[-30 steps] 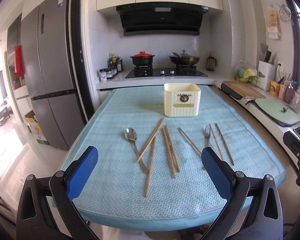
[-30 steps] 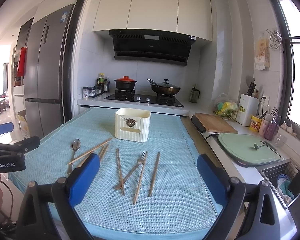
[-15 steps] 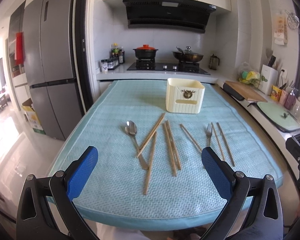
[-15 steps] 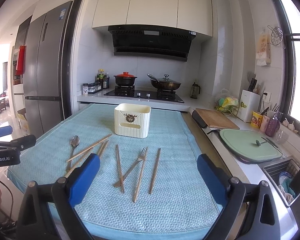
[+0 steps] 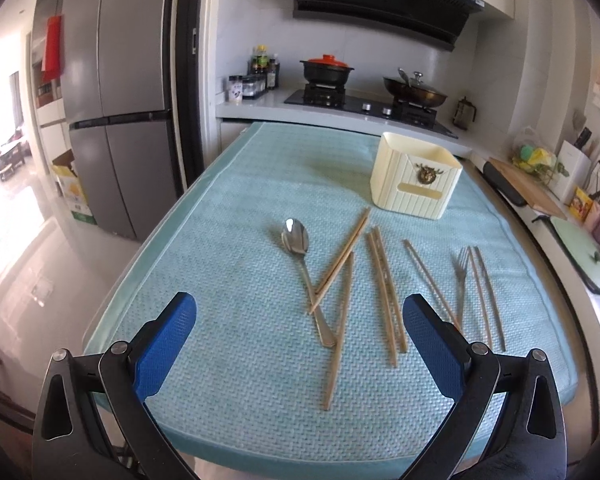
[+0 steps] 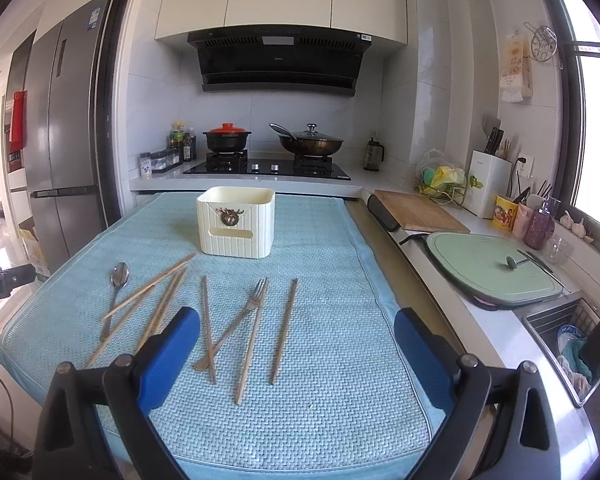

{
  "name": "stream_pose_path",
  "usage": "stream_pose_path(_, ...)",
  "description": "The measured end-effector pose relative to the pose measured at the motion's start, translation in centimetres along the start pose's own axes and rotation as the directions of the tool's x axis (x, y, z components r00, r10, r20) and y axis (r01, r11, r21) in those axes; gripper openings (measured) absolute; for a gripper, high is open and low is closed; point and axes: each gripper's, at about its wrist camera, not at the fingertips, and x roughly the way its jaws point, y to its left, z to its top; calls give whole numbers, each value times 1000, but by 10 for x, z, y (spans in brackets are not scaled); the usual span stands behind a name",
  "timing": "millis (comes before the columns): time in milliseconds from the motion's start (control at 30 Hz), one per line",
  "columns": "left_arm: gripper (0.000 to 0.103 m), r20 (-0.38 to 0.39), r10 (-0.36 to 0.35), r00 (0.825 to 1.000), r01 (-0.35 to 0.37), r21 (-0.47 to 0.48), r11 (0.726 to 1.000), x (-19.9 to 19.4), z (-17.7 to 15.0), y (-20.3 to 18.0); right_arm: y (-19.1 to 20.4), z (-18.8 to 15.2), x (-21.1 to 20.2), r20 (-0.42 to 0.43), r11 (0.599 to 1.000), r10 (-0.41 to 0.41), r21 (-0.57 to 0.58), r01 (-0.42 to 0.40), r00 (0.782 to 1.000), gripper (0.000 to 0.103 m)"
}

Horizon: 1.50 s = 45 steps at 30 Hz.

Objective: Organize utensils
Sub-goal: 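Lower the left tool around the steel spoon while the right tool grasps a wooden chopstick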

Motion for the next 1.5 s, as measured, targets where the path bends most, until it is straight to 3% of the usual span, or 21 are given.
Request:
stream_pose_path(200, 103, -113, 27, 993, -27, 3, 1000, 60, 21, 2, -8, 3, 42, -80, 1000, 22, -3, -22, 997, 100)
stream_pose_path(467, 103, -183, 42, 982, -41, 6, 999, 130, 38, 2, -20, 2, 114, -177, 998, 41, 44, -33, 983, 99)
stream_pose_path(533, 103, -214, 28, 977, -28, 4, 1000, 149, 40, 4, -23, 1, 136, -211, 997, 60, 54, -50, 976, 91)
stream_pose_path(733, 103, -304, -8, 953, -5, -42, 999, 200, 47, 16, -25, -6, 201, -336, 990, 126, 98, -98, 933, 69)
stream_pose_path(967, 102, -363, 57, 930, -83, -55, 995, 240, 49, 25, -17, -7, 239, -393, 985, 165, 120, -128, 905, 68)
stream_pose_path(1100, 101, -390, 127, 912, -139, -4, 990, 258, 43, 19, -9, -8, 263, -442, 983, 178, 109, -144, 879, 68)
stream_pose_path(1267, 98, -393, 145, 908, -153, 10, 988, 264, 40, 12, 2, -11, 299, -500, 986, 166, 64, -155, 850, 68)
stream_pose_path(1300, 97, -396, 138, 908, -147, 6, 989, 264, 41, 11, 3, -12, 307, -515, 987, 155, 55, -148, 843, 67)
stream_pose_path(1367, 86, -403, 117, 908, -130, -3, 992, 269, 44, 7, 7, -11, 316, -512, 992, 115, 14, -126, 851, 63)
stream_pose_path(1400, 82, -401, 118, 909, -127, 3, 992, 266, 47, 7, 9, -10, 320, -521, 992, 112, 2, -129, 846, 57)
stream_pose_path(1467, 61, -396, 101, 913, -101, 20, 995, 265, 51, -3, 10, -6, 325, -525, 992, 109, 0, -128, 844, 52)
stream_pose_path(1500, 56, -395, 91, 914, -88, 27, 996, 266, 53, -9, 11, -4, 327, -526, 991, 107, -9, -132, 844, 42)
